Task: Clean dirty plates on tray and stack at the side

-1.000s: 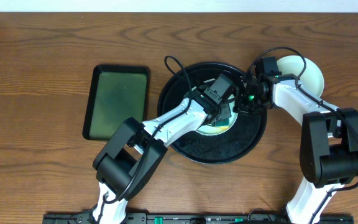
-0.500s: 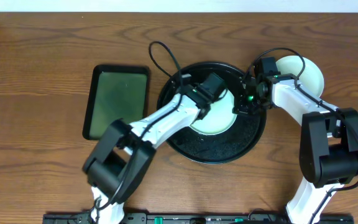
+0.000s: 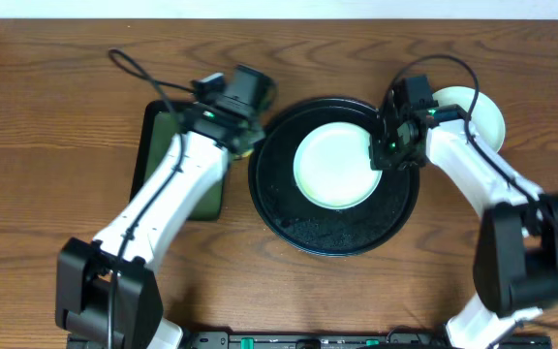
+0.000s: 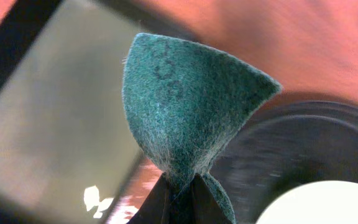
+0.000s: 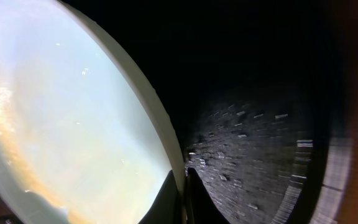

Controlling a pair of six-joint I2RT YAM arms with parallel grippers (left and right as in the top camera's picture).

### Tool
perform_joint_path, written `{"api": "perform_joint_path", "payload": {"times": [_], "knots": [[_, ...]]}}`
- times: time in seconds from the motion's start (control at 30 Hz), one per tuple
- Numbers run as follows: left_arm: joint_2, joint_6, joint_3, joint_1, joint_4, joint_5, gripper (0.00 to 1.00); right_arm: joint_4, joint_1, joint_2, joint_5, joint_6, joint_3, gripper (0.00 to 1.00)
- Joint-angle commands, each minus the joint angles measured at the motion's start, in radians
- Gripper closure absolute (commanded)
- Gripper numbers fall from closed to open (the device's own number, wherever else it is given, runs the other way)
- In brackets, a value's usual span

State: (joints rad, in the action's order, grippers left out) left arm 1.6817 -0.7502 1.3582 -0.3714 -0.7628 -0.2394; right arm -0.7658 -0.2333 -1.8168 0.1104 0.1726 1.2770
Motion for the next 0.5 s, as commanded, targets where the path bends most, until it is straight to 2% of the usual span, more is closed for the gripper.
{"api": "perform_joint_path", "payload": {"times": [0.0, 0.23, 0.47], "knots": [[0.032, 0.037, -0.008, 0.085, -0.05, 0.065, 0.92, -0.001, -0.085, 0.118, -0.292, -0.06, 0.034, 0.99], [0.124, 0.084, -0.008, 0.195, -0.081, 0.074, 0.92, 0.048, -0.263, 0.264, -0.659, -0.143, 0.034, 0.99], [0.249, 0.084, -0.008, 0.296, -0.07, 0.07, 0.92, 0.108, -0.412, 0.343, -0.933, -0.377, 0.034, 0.99]]}}
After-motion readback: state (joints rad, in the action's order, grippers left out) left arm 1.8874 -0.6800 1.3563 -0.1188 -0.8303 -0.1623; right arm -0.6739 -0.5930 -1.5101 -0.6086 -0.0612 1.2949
